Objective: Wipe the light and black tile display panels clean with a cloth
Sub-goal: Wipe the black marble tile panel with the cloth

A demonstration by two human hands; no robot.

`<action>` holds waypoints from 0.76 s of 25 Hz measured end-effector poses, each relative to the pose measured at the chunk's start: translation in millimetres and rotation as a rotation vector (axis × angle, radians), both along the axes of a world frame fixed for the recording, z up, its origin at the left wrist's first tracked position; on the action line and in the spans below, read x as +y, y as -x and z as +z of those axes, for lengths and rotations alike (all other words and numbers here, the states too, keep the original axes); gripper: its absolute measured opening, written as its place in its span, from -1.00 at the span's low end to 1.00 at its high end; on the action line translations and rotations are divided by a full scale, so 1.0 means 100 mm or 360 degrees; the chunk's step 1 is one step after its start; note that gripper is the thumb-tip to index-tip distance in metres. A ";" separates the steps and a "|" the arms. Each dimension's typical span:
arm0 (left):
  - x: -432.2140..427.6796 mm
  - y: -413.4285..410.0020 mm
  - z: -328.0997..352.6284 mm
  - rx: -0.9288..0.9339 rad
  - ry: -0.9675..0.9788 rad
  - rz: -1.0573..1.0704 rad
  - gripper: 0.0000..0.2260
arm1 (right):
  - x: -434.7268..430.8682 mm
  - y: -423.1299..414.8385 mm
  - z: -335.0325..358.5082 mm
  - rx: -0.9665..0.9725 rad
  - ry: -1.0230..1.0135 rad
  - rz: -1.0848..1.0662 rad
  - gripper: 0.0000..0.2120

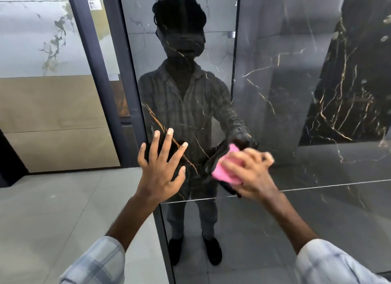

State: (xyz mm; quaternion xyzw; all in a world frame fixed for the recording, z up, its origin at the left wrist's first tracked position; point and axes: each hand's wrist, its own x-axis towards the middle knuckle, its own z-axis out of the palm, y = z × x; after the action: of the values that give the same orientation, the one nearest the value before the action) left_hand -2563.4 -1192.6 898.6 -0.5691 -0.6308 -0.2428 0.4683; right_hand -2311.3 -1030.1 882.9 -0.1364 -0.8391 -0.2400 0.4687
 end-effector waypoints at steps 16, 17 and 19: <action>0.34 -0.24 1.24 0.0044 -0.0212 -0.0055 -0.32 | 0.37 -0.28 1.29 0.0462 -0.0052 -0.0098 -0.33; 0.34 -0.26 1.34 0.0055 -0.0251 -0.0047 -0.32 | 0.40 -0.35 1.53 0.0772 0.0177 -0.0122 -0.30; 0.36 -0.30 1.62 0.0071 -0.0368 0.0018 -0.31 | 0.35 -0.29 1.77 0.1151 0.0448 -0.0124 -0.28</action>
State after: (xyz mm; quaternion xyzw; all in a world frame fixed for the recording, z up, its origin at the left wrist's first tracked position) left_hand -2533.7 -1156.4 1060.5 -0.5130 -0.5912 -0.2985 0.5461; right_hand -2282.0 -995.1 1060.1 -0.3068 -0.6385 -0.0766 0.7016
